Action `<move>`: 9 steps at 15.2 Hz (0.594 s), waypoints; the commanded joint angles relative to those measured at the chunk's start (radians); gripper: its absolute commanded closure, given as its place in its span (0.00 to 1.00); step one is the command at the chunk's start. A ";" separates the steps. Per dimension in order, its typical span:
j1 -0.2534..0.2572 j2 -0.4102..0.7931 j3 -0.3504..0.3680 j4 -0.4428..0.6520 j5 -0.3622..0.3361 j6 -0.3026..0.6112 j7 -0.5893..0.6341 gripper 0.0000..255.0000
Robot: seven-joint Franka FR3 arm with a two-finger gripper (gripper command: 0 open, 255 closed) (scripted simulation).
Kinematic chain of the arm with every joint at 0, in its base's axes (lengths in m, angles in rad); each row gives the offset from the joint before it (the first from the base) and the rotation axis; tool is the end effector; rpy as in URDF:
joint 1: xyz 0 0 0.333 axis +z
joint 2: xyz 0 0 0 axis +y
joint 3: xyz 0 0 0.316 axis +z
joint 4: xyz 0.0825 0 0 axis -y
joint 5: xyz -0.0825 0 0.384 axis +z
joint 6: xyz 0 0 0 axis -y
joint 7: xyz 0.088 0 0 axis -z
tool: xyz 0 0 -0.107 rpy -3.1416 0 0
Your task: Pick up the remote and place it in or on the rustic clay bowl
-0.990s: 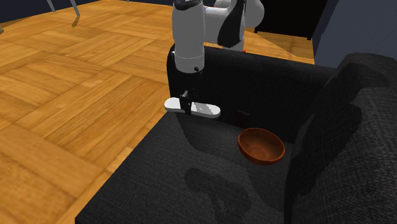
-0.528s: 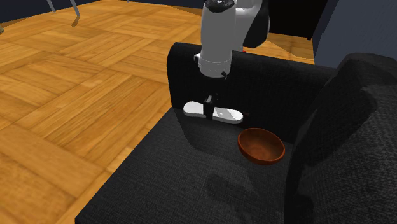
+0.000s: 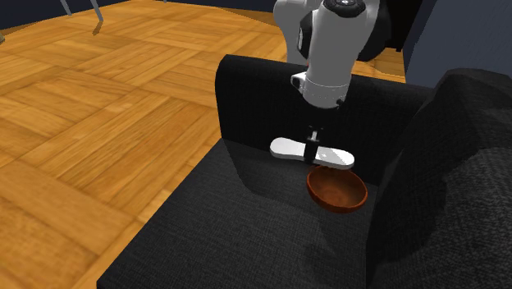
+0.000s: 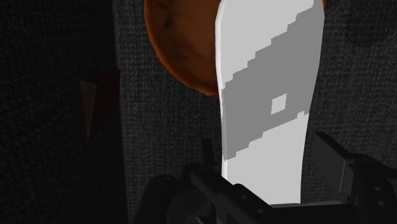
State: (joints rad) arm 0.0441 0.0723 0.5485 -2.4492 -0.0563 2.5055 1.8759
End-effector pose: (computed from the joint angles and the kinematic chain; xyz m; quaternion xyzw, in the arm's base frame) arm 0.3989 0.2711 0.2744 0.8142 -0.5806 -0.0028 0.0014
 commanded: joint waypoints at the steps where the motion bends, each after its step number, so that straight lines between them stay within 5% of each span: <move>1: 0.031 0.017 0.021 0.023 -0.017 -0.010 0.067 1.00; 9: 0.124 0.131 0.041 0.109 -0.124 -0.008 0.260 1.00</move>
State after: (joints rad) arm 0.1615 0.1908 0.5908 -2.3490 -0.1683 2.4544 2.1213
